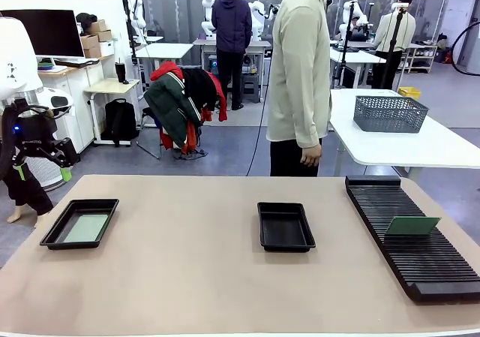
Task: Inspect and transfer BCBs to ESD trays.
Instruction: Pick up the Blank PCB from the PCB Rack and place it in the right ESD tray.
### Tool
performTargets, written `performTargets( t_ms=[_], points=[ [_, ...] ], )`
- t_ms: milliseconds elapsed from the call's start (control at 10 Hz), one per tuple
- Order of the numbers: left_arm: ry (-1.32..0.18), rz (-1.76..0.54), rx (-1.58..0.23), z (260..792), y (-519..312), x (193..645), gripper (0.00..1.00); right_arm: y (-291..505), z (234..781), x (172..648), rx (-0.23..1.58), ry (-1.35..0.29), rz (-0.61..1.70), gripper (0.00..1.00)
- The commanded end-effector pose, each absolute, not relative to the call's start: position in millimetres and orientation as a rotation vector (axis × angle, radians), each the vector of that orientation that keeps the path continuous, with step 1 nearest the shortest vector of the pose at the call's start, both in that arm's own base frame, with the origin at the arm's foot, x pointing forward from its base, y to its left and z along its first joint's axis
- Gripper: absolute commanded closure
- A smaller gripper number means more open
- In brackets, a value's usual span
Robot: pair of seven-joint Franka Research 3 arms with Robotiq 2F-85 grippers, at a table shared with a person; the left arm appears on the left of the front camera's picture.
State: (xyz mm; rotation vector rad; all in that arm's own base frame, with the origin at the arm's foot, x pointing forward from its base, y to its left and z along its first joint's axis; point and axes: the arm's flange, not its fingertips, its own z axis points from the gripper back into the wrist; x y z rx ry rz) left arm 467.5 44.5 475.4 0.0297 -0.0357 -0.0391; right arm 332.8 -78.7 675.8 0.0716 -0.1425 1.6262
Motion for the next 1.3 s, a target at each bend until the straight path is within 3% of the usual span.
performTargets(
  t_ms=[0, 1000, 1200],
  points=[
    [-0.043, -0.042, 0.030, 473.3, 45.1, 467.0, 0.00, -89.2, 664.9, 326.4, 0.019, -0.175, 1.627, 0.00],
    [-0.043, -0.042, 0.030, 473.3, 45.1, 467.0, 0.00, -83.4, 673.9, 329.8, 0.049, -0.168, 1.620, 0.00],
    [-0.043, -0.042, 0.030, 473.3, 45.1, 467.0, 0.00, -75.8, 646.3, 337.8, 0.015, -0.205, 1.638, 0.00]
  ],
)
